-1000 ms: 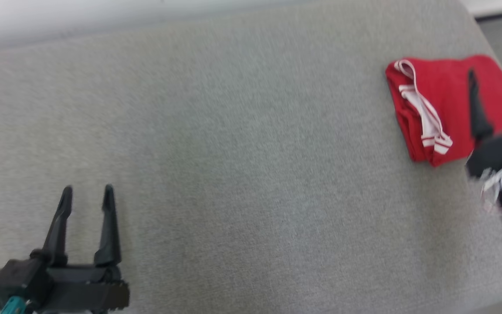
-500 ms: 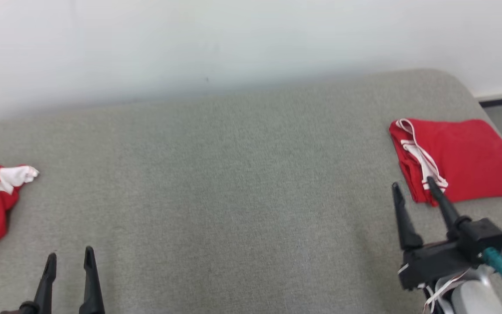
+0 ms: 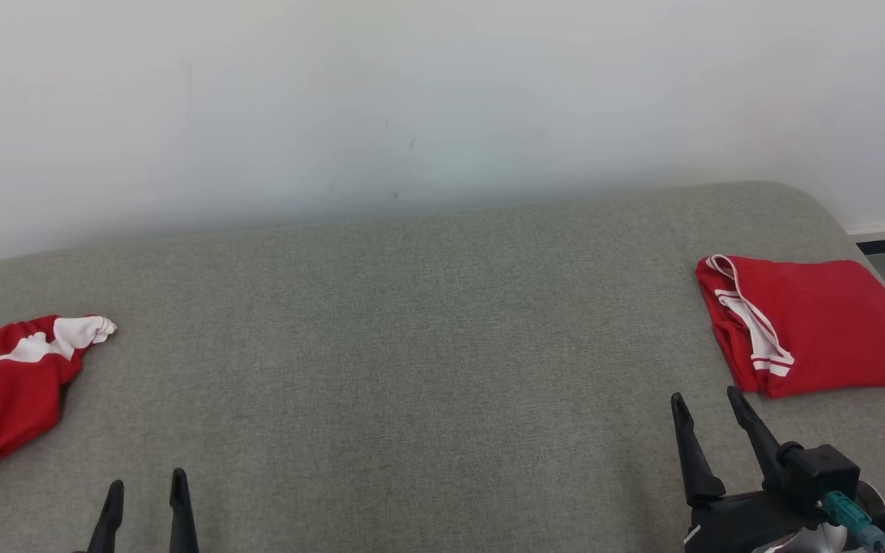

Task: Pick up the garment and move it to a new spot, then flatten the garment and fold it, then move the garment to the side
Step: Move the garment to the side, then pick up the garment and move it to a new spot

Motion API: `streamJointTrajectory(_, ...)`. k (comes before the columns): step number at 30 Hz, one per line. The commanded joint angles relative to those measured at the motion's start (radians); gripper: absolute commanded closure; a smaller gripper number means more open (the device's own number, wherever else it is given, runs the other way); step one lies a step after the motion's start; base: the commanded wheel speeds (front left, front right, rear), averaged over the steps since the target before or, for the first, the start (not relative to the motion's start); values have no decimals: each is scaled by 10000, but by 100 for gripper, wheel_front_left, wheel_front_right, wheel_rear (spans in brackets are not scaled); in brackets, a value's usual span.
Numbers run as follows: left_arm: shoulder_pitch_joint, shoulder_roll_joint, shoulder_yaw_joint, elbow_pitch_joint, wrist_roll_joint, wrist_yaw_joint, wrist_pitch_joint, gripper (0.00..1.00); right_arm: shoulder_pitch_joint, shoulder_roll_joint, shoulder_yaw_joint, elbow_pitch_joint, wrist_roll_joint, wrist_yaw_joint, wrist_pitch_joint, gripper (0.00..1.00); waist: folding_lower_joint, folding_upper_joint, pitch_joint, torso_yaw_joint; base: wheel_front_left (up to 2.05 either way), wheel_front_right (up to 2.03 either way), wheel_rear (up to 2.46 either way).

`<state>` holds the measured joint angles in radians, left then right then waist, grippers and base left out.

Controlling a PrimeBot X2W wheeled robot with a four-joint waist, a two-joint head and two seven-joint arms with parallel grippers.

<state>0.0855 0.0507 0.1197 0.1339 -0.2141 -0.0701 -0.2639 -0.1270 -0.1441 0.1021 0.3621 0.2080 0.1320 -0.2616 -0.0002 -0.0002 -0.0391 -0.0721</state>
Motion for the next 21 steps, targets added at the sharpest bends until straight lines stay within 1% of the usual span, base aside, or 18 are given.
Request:
streamJointTrajectory(1,-35,-1,-11,73,12,15,-2,0,55,5,-42,38,53,-28,-44,0,2,2,-25,46,0,0,0)
streamJointTrajectory(9,-213,-2,24,311,140,-92,-2,0,14,130,-174,163,-57,-28,-42,0,2,2,-23,103,0,0,0)
streamJointTrajectory(11,-245,0,61,286,153,-169,-2,0,-6,216,-255,83,100,-28,-42,0,2,2,-17,97,0,0,0)
streamJointTrajectory(21,-377,1,11,267,-2,-140,-2,0,165,167,-306,-45,-63,-28,-43,0,2,2,54,323,0,0,0)
